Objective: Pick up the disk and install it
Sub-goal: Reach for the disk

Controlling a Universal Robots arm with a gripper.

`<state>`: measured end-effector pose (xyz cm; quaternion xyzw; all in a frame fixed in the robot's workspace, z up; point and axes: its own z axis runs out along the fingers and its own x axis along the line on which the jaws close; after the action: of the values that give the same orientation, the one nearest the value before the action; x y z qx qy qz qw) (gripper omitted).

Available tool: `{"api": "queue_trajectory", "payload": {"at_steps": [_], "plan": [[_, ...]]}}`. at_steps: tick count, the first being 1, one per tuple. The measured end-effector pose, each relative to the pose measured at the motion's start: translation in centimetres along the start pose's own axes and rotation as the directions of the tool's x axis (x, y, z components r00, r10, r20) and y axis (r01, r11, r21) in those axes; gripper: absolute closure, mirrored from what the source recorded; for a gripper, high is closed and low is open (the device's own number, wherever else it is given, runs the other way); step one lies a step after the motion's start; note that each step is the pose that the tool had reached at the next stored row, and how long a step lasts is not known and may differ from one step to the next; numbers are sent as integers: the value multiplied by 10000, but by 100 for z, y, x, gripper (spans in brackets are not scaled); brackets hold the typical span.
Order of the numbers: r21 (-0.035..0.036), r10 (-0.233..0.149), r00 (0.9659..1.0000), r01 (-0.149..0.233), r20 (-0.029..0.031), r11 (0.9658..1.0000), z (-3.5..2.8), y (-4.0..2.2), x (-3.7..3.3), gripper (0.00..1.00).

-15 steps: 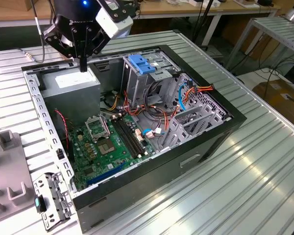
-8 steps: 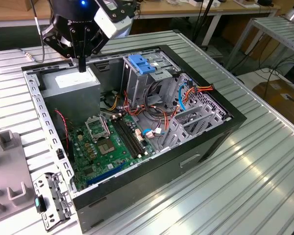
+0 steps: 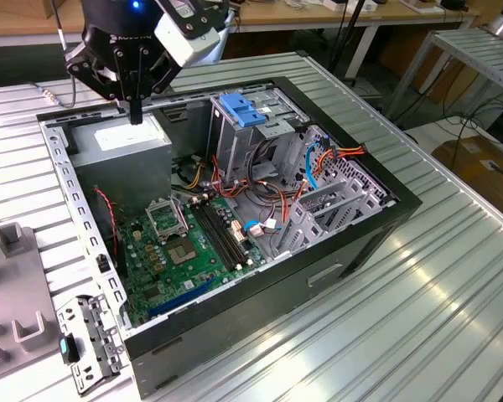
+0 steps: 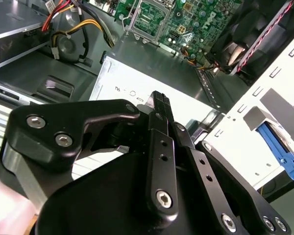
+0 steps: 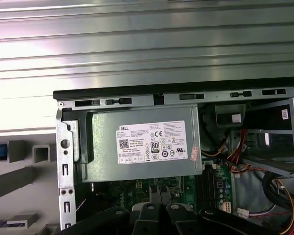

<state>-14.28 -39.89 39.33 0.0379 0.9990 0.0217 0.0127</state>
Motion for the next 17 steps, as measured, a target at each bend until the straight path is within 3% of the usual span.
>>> {"api": "queue_trajectory", "payload": {"at_steps": [17], "plan": [[1, 0, 10000, 0, -16, 10000, -3, -16, 208, 89]]}}
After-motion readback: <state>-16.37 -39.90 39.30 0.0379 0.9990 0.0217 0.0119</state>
